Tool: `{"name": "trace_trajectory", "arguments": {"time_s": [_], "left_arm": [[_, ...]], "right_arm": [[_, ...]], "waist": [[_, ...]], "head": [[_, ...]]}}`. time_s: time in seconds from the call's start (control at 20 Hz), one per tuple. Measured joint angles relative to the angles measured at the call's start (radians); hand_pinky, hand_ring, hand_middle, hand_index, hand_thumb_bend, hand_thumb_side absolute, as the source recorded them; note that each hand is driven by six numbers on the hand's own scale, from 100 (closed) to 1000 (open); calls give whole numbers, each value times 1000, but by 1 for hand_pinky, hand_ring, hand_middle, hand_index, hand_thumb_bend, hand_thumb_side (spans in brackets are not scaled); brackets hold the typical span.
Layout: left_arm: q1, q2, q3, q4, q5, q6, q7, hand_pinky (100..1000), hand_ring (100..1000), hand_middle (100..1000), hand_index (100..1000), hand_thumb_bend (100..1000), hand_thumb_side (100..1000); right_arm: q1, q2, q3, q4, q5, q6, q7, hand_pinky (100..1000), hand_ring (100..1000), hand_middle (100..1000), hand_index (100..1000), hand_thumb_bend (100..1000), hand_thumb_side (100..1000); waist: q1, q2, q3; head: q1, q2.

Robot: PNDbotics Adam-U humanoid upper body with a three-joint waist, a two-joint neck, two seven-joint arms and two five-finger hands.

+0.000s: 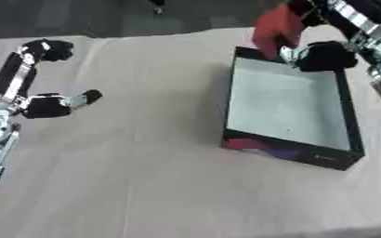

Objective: Pick up the objects with one hand, pass them to the other hand, and then place them into the box on the other side of the table.

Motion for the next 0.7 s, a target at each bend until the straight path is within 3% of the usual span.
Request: {"name": "trace_trajectory", "arguments": {"time_s": [0.4, 0.55, 0.7], "left_arm": [[0, 0, 7, -5, 3, 8, 9, 787, 700, 635, 784, 714, 333], [0, 0, 11, -5, 3, 10, 11, 787, 700, 635, 784, 715, 334], [0, 0, 12, -5, 3, 11, 12, 787, 700, 636, 784, 716, 334]], "right_arm": [[37, -6, -12, 46, 42, -34, 31, 915, 814, 555, 864, 100, 152], [46, -6, -12, 72, 69, -48, 45, 936, 865, 620, 917, 100, 234], [50, -6, -17, 101, 97, -65, 55, 959, 932, 712, 976, 100, 370]], "waist": [[0, 0, 1], [0, 0, 2], [0, 0, 2]], "head": [[-3, 0], [-3, 0], [-3, 0]]}}
